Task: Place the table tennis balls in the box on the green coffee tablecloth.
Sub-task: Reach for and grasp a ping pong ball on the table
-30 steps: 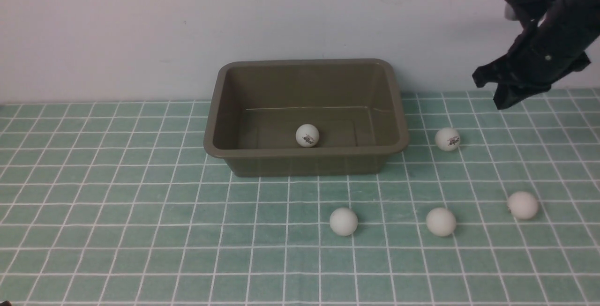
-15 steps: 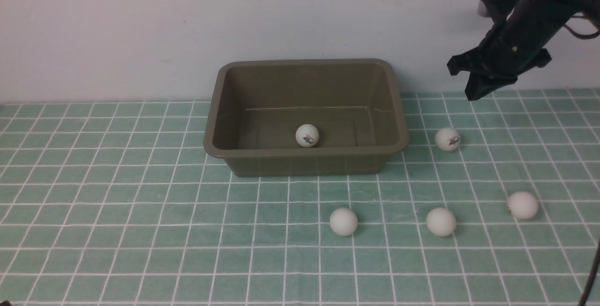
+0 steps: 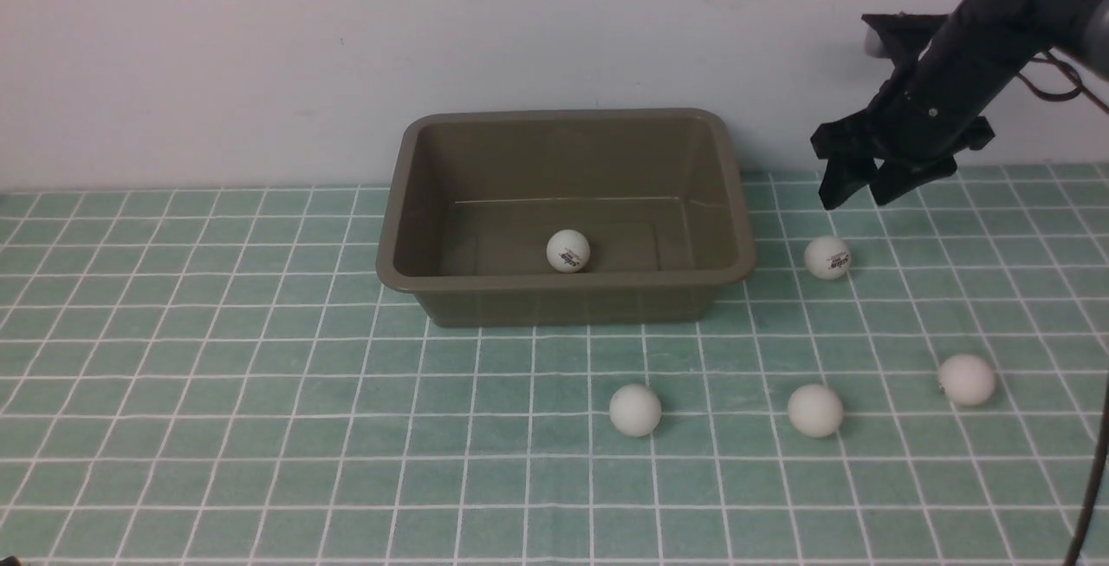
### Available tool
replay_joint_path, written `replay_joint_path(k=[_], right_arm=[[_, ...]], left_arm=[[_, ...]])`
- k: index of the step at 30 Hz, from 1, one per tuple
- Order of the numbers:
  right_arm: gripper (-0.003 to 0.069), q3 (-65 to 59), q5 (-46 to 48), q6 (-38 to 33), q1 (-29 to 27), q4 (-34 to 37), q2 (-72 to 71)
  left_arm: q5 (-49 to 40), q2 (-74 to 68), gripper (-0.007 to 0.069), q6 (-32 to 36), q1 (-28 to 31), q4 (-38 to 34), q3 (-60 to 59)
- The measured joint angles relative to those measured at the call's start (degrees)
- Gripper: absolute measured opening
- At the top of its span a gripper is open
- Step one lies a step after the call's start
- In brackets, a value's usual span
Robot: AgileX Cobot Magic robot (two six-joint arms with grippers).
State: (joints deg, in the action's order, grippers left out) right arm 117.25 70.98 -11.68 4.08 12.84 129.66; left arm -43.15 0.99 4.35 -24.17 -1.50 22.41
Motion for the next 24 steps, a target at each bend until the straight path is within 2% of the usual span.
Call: replay_joint_path(k=[2, 6, 24], right_arm=[[0.0503, 0.0, 0.0, 0.0, 0.0, 0.0, 0.6], [0.0528, 0.0, 0.0, 0.0, 0.0, 0.0, 1.6], [0.0533, 0.0, -0.1, 0.0, 0.0, 0.9, 5.1]], left_arm=[[0.0, 0.0, -0.0004, 0.0, 0.0, 0.0, 0.0], [0.0, 0.0, -0.0004, 0.0, 0.0, 0.0, 0.0], [0.0, 0.0, -0.0004, 0.0, 0.0, 0.0, 0.0]])
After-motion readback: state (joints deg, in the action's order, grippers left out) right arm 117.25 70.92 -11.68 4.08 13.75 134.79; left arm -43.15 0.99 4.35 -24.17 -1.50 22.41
